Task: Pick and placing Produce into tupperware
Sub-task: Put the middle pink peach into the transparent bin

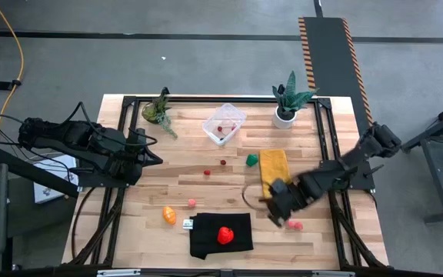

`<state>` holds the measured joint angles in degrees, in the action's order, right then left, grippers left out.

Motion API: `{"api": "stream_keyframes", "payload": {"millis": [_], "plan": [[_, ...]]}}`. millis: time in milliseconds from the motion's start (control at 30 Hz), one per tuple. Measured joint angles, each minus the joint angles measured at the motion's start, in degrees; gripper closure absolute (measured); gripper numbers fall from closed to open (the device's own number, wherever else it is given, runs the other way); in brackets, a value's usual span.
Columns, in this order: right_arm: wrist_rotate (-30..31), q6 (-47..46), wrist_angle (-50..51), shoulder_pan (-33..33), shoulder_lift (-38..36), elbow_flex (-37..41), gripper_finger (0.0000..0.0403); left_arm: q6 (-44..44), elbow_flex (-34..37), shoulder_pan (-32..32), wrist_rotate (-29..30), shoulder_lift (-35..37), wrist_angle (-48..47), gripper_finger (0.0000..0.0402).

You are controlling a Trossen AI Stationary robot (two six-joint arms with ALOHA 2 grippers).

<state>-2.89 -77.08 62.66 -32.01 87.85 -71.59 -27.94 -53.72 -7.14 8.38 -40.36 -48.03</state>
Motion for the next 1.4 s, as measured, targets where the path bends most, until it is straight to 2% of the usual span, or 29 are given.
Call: {"api": "stream_keyframes", "payload": {"millis": [133,233,400,533,633,767,933,1067,1300,1400], "plan": [[6.25,-10.57,-2.56,-7.42,-0.15,-0.02,0.0208,-1.25,0.0,0.0,-0.01,-0.01,0.17,0.0401],[8.77,-17.69,-2.69,-11.07,-0.14,-0.02,0.0211,-1.29,0.01,0.0,0.0,-0.02,0.86,0.0401],[8.07,-19.81,-3.16,-13.66,-0.13,-0.02,0.0239,-1.24,0.01,0.0,0.46,-0.02,4.42,0.0401],[5.52,-15.93,-3.16,-13.92,-0.13,-0.02,0.0262,-0.85,0.01,0.0,1.72,-0.02,8.69,0.0401],[5.16,-10.42,-2.42,-13.92,-0.12,-0.02,0.0263,1.91,-0.01,0.0,3.32,-0.02,9.89,0.0401],[5.31,-2.43,-1.14,-13.94,-0.1,0.44,0.025,1.62,0.0,-0.02,9.25,-0.02,10.47,0.0401],[5.65,7.21,-0.75,-15.54,-0.1,3.73,0.0223,-2.88,-0.01,0.0,16.39,-0.02,10.67,0.0401],[5.83,11.78,-0.58,-17.49,-0.1,6.08,0.0205,-7.45,0.01,0.0,19.21,-0.5,10.59,0.0401],[15.81,14.15,-0.73,-21.35,-0.13,6.51,0.0199,-9.97,-0.01,0.0,19.34,-3.48,9.92,0.0401],[16.98,13.98,-1.91,-21.78,-0.19,6.94,0.0198,-11.18,-0.01,0.0,19.34,-5.54,9.76,0.0401]]}}
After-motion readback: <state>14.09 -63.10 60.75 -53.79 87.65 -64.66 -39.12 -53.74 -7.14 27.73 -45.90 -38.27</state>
